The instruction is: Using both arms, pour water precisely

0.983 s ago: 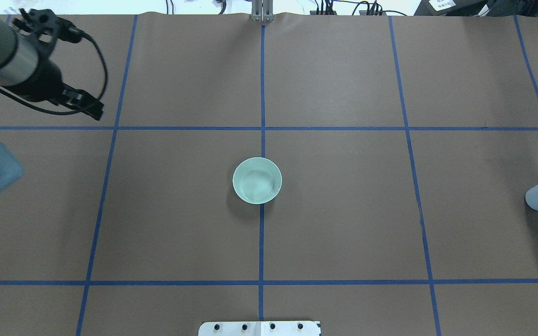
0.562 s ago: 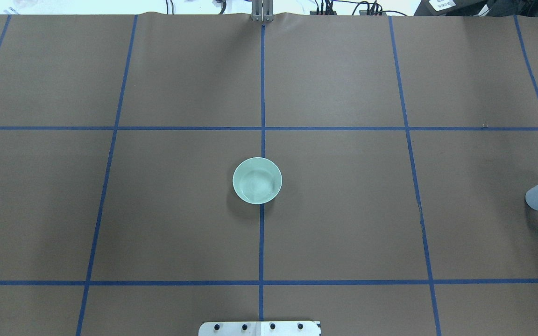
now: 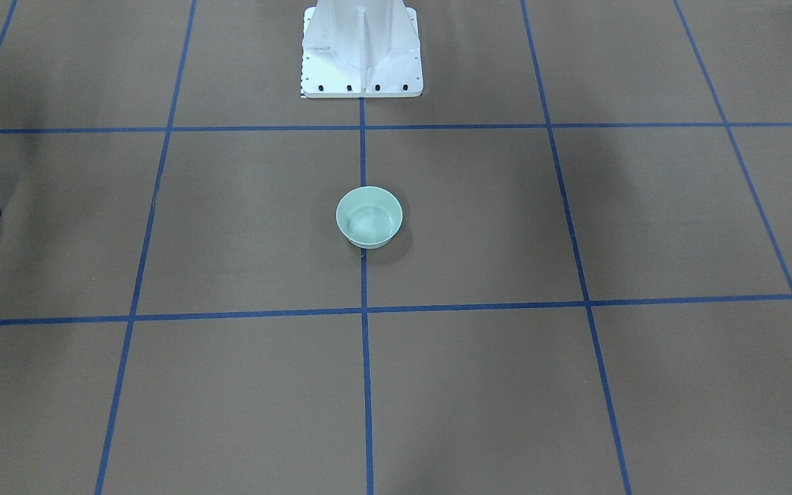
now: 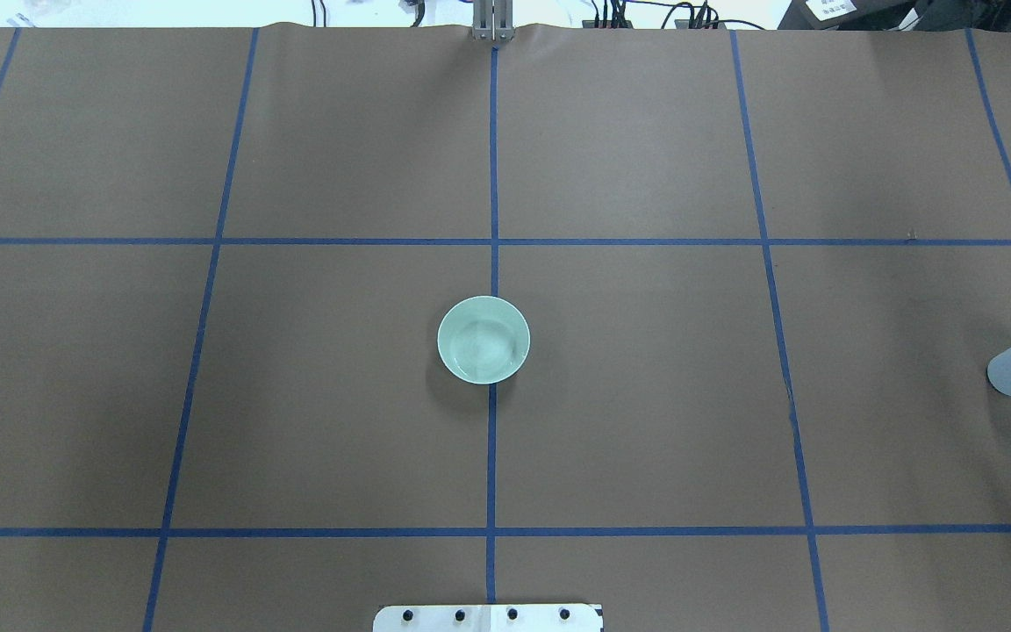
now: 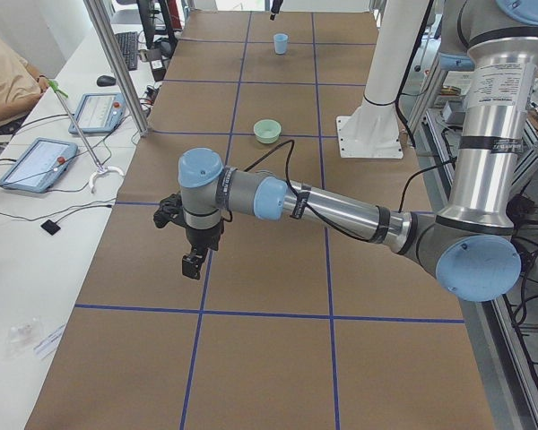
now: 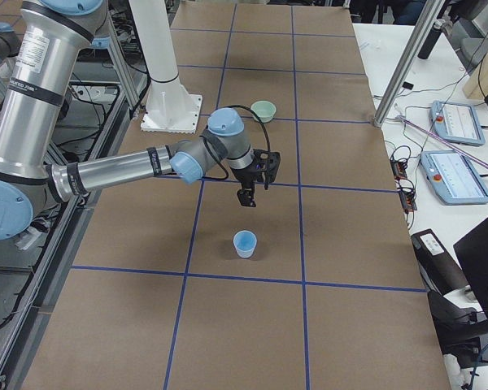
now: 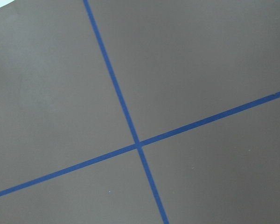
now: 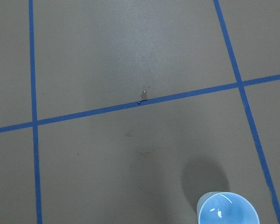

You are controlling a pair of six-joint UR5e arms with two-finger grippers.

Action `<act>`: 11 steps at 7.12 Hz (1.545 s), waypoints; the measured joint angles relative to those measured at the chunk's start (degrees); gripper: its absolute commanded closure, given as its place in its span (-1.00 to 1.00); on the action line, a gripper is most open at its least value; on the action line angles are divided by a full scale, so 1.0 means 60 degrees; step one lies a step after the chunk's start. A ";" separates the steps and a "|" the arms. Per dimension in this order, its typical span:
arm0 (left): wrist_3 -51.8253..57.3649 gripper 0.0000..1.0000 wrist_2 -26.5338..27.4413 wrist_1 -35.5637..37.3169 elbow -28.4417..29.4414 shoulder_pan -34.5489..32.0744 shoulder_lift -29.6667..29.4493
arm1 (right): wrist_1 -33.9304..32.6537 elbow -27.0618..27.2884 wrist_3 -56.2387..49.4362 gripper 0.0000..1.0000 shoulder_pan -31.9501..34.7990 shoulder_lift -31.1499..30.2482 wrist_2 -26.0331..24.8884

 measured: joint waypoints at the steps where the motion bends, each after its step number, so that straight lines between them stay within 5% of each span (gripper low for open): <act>1: 0.0009 -1.00 -0.0015 -0.0027 -0.0002 -0.0030 0.0066 | 0.0656 0.0151 0.0856 -1.00 -0.0597 -0.0568 -0.0805; 3: 0.0012 -1.00 -0.0040 -0.0150 -0.0047 -0.0040 0.0243 | 0.1750 0.0229 0.2676 -1.00 -0.2080 -0.1459 -0.2812; 7: 0.0013 -1.00 -0.0047 -0.0497 -0.0049 -0.0030 0.0435 | 0.1869 -0.0111 0.6393 -1.00 -0.5832 -0.2490 -0.7901; 9: 0.0013 -1.00 -0.0047 -0.0518 -0.0047 -0.0028 0.0440 | 0.0965 -0.0502 0.8299 -1.00 -0.7212 -0.2531 -0.9729; 11: 0.0013 -1.00 -0.0047 -0.0518 -0.0047 -0.0028 0.0440 | -0.0897 -0.0563 1.0149 -1.00 -0.8204 -0.2114 -1.0690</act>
